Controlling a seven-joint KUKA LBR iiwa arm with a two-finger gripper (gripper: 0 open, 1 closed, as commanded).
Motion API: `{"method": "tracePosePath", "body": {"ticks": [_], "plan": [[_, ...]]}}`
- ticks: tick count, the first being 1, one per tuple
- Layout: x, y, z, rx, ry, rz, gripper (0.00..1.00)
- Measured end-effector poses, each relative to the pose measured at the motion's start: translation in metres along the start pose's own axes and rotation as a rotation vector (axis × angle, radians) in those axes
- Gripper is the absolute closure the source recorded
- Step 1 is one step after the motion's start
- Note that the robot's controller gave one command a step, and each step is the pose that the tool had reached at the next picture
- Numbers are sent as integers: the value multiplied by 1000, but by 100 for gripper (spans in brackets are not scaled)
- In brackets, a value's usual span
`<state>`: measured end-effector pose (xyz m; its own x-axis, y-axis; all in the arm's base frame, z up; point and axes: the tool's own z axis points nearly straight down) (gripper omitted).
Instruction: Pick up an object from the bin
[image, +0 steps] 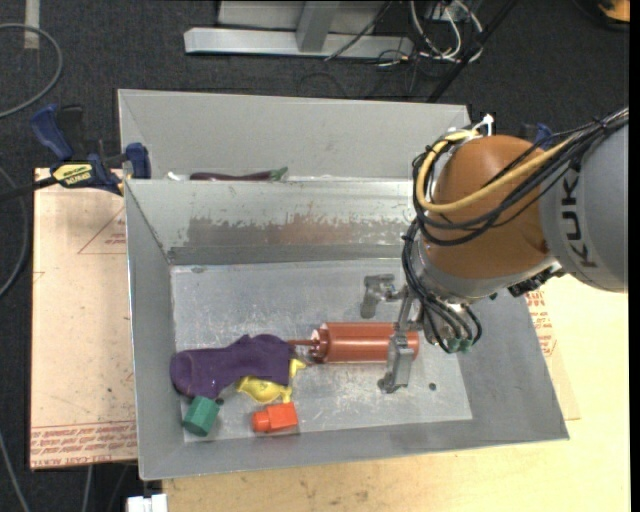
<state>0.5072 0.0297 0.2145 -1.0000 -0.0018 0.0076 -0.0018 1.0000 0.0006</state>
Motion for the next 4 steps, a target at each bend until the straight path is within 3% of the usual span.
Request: {"method": "tracePosePath", "body": {"ticks": [2,3,4], "plan": [[-2,0,-4,0,-8,3,0],[-14,21,-17,0,-3,8,0],[-21,23,9,0,-15,-187,0]]}}
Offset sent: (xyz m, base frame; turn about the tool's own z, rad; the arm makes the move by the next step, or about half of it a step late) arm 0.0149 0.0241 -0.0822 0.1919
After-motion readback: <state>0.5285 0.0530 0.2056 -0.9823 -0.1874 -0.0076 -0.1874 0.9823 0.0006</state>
